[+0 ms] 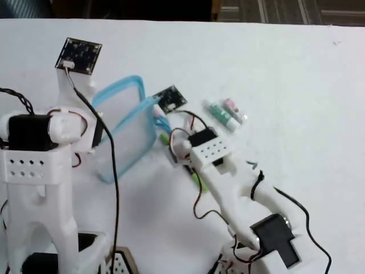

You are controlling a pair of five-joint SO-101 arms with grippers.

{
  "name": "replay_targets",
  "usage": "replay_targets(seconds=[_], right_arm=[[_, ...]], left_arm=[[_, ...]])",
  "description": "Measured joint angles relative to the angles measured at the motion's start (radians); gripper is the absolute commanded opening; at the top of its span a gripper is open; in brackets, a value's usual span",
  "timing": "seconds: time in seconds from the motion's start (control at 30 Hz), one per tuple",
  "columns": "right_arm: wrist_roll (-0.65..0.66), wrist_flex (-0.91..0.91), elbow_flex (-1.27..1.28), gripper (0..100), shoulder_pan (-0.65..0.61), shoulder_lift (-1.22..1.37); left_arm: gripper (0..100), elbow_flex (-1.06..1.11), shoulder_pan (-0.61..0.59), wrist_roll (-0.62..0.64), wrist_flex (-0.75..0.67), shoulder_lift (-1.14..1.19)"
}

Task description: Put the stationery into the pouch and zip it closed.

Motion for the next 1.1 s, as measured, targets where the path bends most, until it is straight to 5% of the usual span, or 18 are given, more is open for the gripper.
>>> replay_targets(seconds=[0.27,0.5,1.1], right_arm=[[-0.014,-0.061,0.003,36.0,-0.009,0.195],[-0.011,-0.034,-0.101,0.5,0.034,0.267],[0.038,0.063,-0.13,1.7,0.276,0.021]], left_arm=[[2,0.0,0.0,0.0,0.0,0.0],[2,0.0,-0.002,0.0,-0.008,0.0],[2,0.0,0.0,0.0,-0.008,0.0]])
